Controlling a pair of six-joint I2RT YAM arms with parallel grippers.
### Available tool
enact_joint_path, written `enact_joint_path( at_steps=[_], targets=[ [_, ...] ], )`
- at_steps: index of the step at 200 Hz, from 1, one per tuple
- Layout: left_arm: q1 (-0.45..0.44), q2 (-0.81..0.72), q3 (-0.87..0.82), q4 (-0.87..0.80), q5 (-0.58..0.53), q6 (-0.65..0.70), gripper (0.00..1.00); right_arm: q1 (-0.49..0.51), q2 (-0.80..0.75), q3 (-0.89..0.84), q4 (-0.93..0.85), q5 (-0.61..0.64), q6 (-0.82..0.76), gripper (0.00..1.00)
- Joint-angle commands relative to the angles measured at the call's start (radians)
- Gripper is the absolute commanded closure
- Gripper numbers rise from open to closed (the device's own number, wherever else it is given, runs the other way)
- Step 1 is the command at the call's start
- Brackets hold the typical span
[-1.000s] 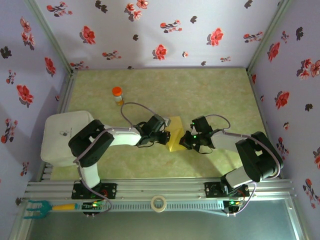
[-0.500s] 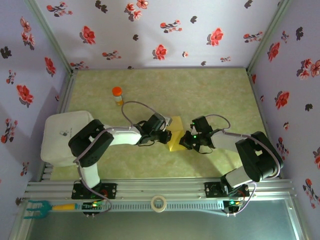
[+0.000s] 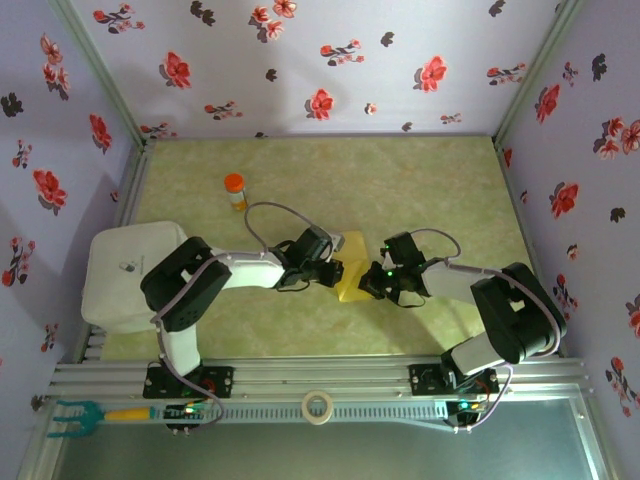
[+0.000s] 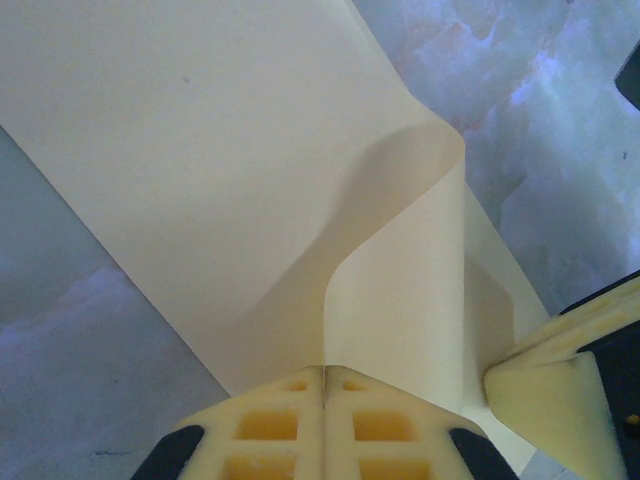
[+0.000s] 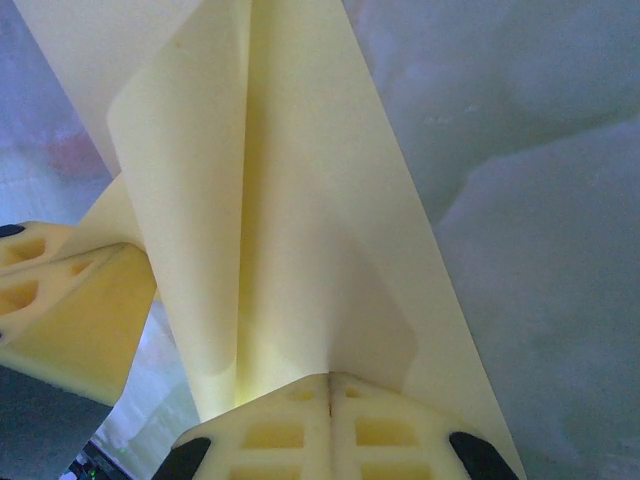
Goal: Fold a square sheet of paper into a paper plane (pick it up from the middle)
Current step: Fold the triangle a second time at the center of the table.
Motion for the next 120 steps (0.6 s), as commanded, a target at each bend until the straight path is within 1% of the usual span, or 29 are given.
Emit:
enact_joint_path(
  at_steps=[1,120],
  targets=[
    [0.009,0.016,0.003,-0.007,0.003,0.017,0.95,0.002,0.020,-0.004,-0.055,0.009,-0.013,0.98],
    [0.010,0.018,0.001,-0.014,-0.013,0.010,0.96,0.002,0.020,-0.004,-0.052,0.011,-0.014,0.98]
  ],
)
